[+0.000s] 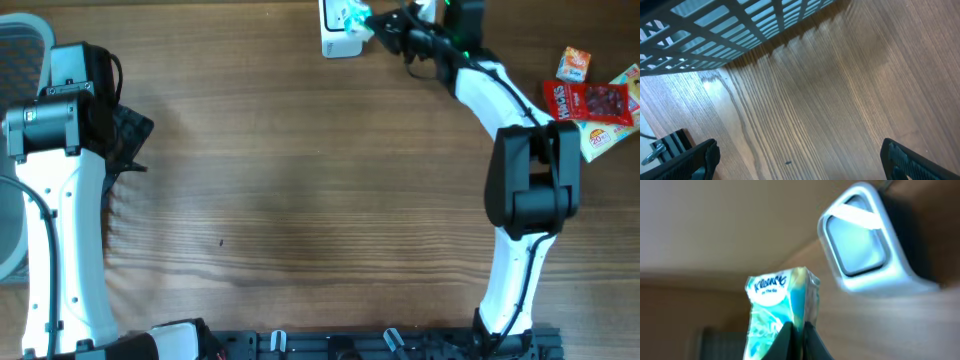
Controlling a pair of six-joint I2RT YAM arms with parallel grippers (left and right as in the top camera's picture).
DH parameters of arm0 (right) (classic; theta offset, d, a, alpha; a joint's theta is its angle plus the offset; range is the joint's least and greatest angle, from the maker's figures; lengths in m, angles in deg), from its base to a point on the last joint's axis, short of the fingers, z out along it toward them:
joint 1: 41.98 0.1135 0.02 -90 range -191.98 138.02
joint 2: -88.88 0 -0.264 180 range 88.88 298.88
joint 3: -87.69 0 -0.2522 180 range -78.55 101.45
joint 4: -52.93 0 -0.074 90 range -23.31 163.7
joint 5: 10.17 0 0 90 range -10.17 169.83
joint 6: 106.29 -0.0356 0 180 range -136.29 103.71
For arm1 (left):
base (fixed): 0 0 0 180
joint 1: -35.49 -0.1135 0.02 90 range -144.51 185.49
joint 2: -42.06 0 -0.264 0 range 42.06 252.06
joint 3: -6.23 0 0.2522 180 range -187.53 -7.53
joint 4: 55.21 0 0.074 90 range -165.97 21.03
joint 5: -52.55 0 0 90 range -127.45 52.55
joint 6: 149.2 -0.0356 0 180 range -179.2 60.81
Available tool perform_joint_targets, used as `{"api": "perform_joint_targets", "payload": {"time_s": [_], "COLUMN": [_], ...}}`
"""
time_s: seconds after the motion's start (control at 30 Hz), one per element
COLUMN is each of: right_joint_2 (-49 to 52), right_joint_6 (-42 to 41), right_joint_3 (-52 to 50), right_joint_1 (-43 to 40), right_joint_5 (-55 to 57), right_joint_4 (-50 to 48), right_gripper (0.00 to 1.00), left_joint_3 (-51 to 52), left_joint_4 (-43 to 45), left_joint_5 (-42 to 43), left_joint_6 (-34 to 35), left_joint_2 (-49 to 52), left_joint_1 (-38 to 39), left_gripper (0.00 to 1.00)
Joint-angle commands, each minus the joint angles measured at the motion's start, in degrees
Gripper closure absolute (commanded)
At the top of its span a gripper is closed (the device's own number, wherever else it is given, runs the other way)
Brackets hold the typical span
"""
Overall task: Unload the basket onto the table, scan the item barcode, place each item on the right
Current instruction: 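Lift the teal tissue pack and hold it up to the scanner, then carry the teal tissue pack right and drop it by the bags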
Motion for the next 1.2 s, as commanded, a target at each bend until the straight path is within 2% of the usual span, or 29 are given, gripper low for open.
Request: {"api": "perform_joint_targets", "payload": {"time_s": [0.0,0.07,0.1,0.17,0.27,0.33,0.4,0.67,0.83,1.0,1.1,1.17], "right_joint_2": [-1.33,-1.33,-1.07,0.5,4.74,8.07,10.73,14.43,14.43,14.43,14.43,14.43], "right_joint_6": [28.48,37.92,48.78,63.25,83.69,93.57,98.95,102.01,99.23,88.15,78.44,70.73], "right_joint_3": [12.76,15.28,15.41,15.34,15.34,15.34,15.34,15.34,15.34,15.26,15.26,15.26], "right_joint_1": [5.09,8.24,11.28,14.36,18.23,19.71,20.52,20.31,18.71,10.62,3.96,-0.55], "right_joint_5": [31.91,44.57,54.16,61.59,72.43,75.14,75.28,80.04,86.05,100.96,110.16,112.1], "right_joint_4": [9.68,10.27,6.8,2.14,-8.07,-14.16,-14.82,-17.73,-19.19,-15.72,-7.06,3.21], "right_gripper": [0.95,0.95,0.95,0.95,0.96,0.95,0.95,0.96,0.96,0.96,0.96,0.96], "left_joint_3": [0.28,0.28,0.28,0.28,0.28,0.28,0.28,0.28,0.28,0.28,0.28,0.28], "left_joint_4": [-0.02,-0.02,-0.02,-0.02,-0.02,-0.02,-0.02,-0.02,-0.02,-0.02,-0.02,-0.02], "left_joint_5": [-0.33,-0.33,-0.33,-0.33,-0.33,-0.33,-0.33,-0.33,-0.33,-0.33,-0.33,-0.33], "left_joint_6": [0.52,0.52,0.52,0.52,0.52,0.52,0.52,0.52,0.52,0.52,0.52,0.52], "left_joint_2": [0.04,0.04,0.04,0.04,0.04,0.04,0.04,0.04,0.04,0.04,0.04,0.04], "left_joint_1": [-0.28,-0.28,-0.28,-0.28,-0.28,-0.26,-0.28,-0.28,-0.28,-0.28,-0.28,-0.28], "left_gripper": [0.0,0.0,0.0,0.0,0.0,0.0,0.0,0.0,0.0,0.0,0.0,0.0]}}
